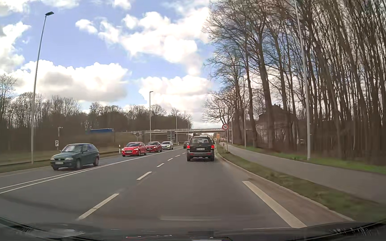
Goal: Follow the waypoints while adhering to traffic rules and regulations
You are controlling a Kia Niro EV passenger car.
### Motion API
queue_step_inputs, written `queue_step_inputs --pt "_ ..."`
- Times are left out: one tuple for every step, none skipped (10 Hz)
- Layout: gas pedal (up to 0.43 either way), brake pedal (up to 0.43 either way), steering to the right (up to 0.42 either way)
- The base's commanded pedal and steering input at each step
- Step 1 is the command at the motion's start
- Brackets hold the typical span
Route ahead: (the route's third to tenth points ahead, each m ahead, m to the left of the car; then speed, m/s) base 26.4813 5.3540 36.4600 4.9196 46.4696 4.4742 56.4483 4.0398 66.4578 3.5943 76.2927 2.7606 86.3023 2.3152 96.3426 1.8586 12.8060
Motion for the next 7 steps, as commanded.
queue_step_inputs --pt "0.177 0.0 -0.004" --pt "0.177 0.0 -0.004" --pt "0.169 0.0 -0.004" --pt "0.169 0.0 -0.004" --pt "0.169 0.0 -0.004" --pt "0.169 0.0 -0.004" --pt "0.169 0.0 -0.004"
